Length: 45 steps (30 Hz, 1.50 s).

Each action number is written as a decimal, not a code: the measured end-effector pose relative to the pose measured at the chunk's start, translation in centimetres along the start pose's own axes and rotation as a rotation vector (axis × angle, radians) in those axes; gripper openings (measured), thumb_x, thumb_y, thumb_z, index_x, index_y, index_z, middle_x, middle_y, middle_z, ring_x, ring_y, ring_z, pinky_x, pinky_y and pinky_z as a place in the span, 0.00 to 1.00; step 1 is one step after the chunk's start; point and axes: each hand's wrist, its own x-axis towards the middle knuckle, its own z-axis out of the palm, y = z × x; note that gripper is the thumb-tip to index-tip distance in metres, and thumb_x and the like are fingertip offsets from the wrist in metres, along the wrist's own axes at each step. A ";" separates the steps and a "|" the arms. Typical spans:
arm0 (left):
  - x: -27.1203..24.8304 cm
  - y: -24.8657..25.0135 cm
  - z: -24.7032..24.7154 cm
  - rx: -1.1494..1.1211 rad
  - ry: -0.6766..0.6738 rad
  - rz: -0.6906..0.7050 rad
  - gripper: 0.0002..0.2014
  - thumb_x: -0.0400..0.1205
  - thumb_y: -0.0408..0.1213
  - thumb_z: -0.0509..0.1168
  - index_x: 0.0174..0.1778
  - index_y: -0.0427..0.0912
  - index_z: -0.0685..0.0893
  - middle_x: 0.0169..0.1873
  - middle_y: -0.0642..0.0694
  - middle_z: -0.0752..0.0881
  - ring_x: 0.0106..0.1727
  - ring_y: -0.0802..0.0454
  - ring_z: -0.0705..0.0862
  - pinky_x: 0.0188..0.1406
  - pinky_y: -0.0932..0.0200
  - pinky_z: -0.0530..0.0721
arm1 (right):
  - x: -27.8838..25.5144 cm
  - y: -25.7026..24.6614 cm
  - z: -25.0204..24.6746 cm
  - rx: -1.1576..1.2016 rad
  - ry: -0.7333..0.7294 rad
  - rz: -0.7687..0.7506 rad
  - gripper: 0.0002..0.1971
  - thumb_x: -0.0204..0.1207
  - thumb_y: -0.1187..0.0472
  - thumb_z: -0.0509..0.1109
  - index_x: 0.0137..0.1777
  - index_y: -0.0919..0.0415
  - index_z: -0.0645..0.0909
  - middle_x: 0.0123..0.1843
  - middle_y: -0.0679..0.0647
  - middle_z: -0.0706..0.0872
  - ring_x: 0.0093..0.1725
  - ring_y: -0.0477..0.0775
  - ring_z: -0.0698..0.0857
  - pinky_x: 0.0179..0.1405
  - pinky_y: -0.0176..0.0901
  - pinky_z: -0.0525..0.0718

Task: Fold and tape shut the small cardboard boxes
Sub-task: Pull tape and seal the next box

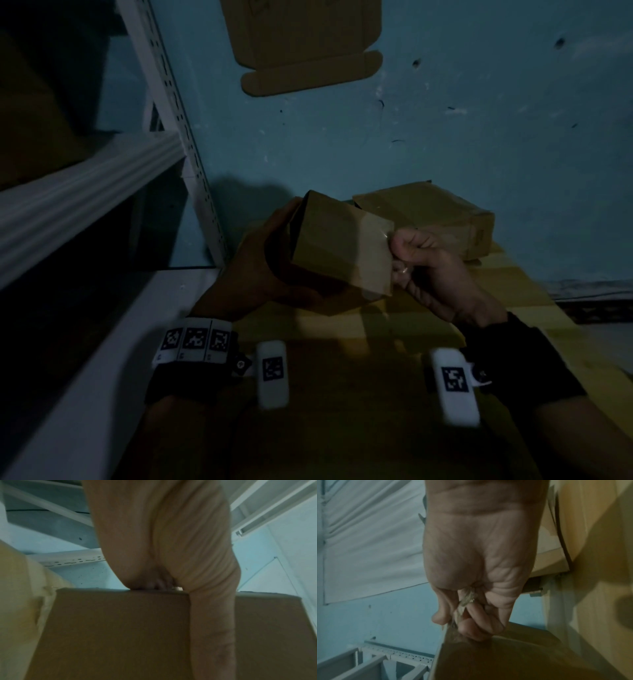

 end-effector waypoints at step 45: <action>0.4 1.2 1.6 -0.627 0.187 -0.720 0.16 0.75 0.52 0.71 0.49 0.43 0.88 0.39 0.44 0.92 0.44 0.44 0.88 0.48 0.49 0.86 | 0.4 2.2 0.4 -0.801 -0.022 -0.156 0.17 0.82 0.60 0.74 0.35 0.70 0.77 0.33 0.66 0.78 0.35 0.70 0.78 0.37 0.53 0.79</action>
